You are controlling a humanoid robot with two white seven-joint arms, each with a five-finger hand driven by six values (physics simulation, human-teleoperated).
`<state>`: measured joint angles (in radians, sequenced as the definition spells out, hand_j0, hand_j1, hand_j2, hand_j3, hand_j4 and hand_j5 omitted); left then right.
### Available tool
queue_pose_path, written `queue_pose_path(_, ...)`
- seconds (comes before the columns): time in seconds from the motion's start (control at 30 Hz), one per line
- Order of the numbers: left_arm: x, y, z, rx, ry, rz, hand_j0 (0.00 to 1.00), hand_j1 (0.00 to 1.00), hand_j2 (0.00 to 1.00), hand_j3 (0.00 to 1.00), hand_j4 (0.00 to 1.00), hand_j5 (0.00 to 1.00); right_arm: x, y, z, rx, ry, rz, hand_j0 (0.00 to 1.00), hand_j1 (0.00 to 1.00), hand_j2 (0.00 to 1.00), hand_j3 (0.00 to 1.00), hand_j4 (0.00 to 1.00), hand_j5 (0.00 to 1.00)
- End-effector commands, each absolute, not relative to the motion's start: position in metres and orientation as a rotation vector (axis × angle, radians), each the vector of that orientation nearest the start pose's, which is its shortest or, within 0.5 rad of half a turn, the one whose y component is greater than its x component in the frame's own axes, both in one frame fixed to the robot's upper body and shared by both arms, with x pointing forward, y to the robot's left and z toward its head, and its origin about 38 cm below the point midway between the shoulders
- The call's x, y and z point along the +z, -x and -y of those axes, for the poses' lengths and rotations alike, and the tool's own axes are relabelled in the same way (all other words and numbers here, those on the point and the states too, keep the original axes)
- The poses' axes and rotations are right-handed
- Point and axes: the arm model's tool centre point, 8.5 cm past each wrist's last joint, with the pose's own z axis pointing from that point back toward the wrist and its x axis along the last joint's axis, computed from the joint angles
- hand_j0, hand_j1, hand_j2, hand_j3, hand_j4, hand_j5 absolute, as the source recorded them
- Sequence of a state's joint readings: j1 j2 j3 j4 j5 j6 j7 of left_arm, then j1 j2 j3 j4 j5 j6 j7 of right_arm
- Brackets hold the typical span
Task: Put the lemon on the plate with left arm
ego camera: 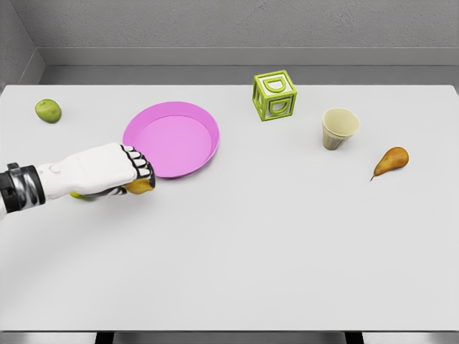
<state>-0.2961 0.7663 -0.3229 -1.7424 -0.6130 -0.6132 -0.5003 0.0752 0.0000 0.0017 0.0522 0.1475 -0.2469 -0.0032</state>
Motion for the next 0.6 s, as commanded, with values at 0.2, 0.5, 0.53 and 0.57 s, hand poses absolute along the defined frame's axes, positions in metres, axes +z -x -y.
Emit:
queue_pose_path(0.2, 0.199, -0.374, -0.271, 2.875, 0.671, -2.039, 0.54, 0.54, 0.54, 0.54, 0.54, 0.54, -0.258, 0.041, 0.268, 0.151, 0.062, 0.113, 1.00, 1.00, 1.00, 1.00, 1.00, 1.00)
queue_pose_path(0.5, 0.200, -0.380, -0.268, 2.865, 0.671, -2.053, 0.54, 0.54, 0.54, 0.54, 0.54, 0.54, -0.258, 0.041, 0.268, 0.151, 0.062, 0.113, 1.00, 1.00, 1.00, 1.00, 1.00, 1.00)
queue_pose_path(0.53, 0.202, -0.381, -0.267, 2.863, 0.675, -2.049, 0.54, 0.54, 0.54, 0.54, 0.54, 0.54, -0.258, 0.041, 0.268, 0.151, 0.062, 0.113, 1.00, 1.00, 1.00, 1.00, 1.00, 1.00)
queue_pose_path(0.57, 0.201, -0.382, -0.268, 2.867, 0.677, -2.049, 0.54, 0.54, 0.54, 0.54, 0.54, 0.54, -0.258, 0.041, 0.268, 0.151, 0.062, 0.113, 1.00, 1.00, 1.00, 1.00, 1.00, 1.00)
